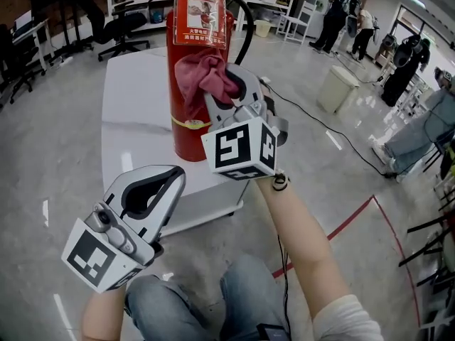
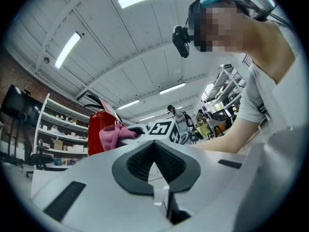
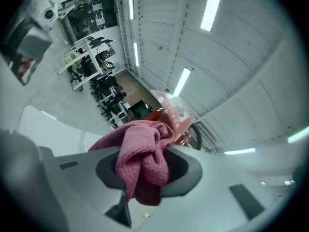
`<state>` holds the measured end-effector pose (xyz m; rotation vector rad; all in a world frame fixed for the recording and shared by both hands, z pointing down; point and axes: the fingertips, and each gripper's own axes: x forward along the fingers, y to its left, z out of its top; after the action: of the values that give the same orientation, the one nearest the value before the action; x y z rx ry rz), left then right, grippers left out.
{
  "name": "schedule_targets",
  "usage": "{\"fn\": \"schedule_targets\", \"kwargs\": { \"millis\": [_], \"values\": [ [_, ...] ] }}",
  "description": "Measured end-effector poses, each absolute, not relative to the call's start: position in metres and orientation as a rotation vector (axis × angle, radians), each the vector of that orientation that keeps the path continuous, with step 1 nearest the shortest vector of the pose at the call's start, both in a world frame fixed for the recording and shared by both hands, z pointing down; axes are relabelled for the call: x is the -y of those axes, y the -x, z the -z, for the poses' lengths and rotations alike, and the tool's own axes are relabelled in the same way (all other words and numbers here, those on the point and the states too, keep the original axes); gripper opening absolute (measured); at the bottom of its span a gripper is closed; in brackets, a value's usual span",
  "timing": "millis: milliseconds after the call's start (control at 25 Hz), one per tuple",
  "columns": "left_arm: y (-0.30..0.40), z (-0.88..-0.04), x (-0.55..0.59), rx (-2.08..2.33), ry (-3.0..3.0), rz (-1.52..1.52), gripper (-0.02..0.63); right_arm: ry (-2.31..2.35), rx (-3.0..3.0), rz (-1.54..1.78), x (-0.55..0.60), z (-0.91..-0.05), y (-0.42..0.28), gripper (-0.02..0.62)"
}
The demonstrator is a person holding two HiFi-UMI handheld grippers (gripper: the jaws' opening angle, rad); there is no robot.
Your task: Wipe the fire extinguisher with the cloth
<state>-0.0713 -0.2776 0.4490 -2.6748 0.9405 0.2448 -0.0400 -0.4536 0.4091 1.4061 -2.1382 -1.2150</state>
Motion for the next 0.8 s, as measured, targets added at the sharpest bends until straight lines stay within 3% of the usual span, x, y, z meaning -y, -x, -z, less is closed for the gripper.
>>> {"fn": "schedule_targets", "kwargs": {
  "millis": [200, 800],
  "values": [
    [0.068, -0.444, 0.275, -0.942, 2.658, -0.241, 0.009, -1.439, 2.121, 1.247, 0.453, -0.383, 0.035, 0.133],
    [0.071, -0.455, 0.276, -0.958, 2.681, -0.203, 0.009, -1.168, 1.990, 1.066, 0.461, -0.584, 0.040, 0.132]
  ]
}}
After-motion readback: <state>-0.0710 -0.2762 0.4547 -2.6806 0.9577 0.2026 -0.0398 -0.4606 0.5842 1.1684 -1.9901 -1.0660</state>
